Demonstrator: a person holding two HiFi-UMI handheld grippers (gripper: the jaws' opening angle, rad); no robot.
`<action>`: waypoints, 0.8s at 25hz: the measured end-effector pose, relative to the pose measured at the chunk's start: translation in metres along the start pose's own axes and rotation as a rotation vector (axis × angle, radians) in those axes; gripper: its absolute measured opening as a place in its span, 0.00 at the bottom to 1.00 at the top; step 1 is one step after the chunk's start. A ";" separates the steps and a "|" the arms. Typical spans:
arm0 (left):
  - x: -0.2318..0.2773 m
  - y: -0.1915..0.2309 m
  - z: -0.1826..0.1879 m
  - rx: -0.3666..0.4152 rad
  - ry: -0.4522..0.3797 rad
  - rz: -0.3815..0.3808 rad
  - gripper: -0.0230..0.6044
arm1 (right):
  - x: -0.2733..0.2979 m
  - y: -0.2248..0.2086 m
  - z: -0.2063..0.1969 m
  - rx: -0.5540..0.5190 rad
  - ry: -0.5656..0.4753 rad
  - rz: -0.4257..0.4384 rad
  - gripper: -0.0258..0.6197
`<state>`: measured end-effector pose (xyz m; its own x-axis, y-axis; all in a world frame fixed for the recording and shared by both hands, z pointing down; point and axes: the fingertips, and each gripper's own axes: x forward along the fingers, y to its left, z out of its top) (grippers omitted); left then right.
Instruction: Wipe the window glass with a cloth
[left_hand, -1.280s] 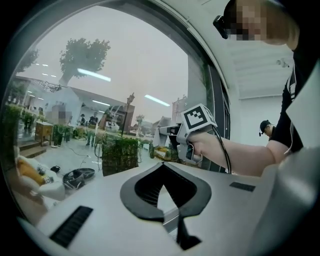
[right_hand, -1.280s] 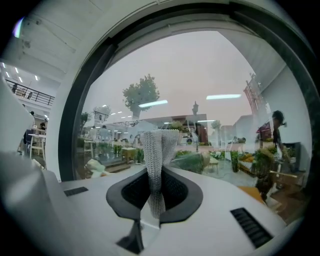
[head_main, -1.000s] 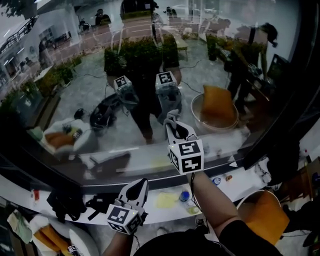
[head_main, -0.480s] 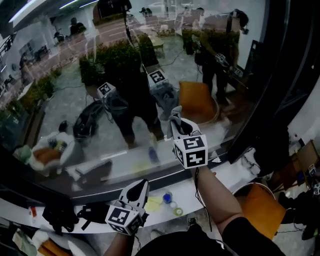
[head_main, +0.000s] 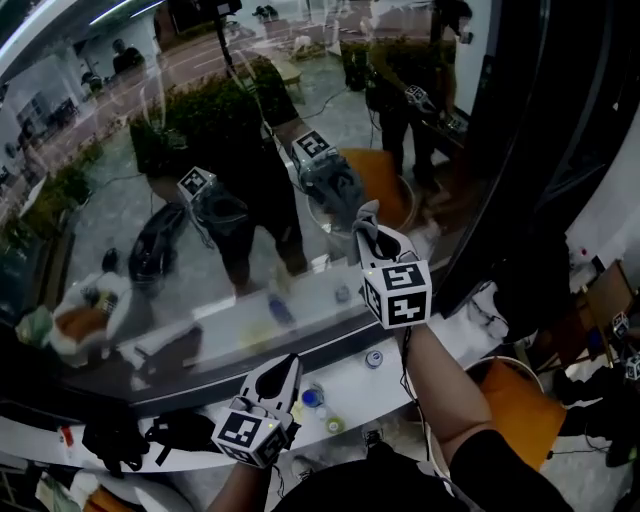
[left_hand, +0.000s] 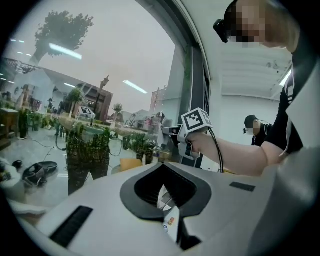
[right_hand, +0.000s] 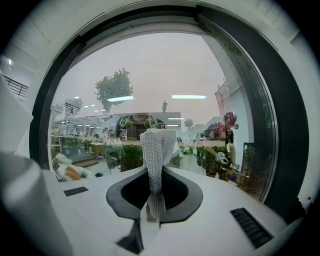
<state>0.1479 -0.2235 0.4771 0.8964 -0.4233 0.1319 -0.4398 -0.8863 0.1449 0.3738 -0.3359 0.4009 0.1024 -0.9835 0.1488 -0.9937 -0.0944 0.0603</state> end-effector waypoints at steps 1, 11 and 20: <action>0.007 -0.004 -0.002 -0.002 0.001 -0.005 0.05 | -0.001 -0.010 -0.003 0.000 0.004 -0.008 0.12; 0.075 -0.043 0.014 -0.034 0.007 0.006 0.05 | 0.003 -0.094 -0.023 -0.005 0.037 -0.013 0.12; 0.075 -0.040 0.014 0.010 -0.020 0.040 0.05 | 0.003 -0.091 -0.022 -0.007 0.026 0.024 0.12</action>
<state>0.2340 -0.2222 0.4670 0.8788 -0.4623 0.1180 -0.4752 -0.8703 0.1295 0.4654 -0.3270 0.4172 0.0799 -0.9811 0.1760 -0.9955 -0.0697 0.0637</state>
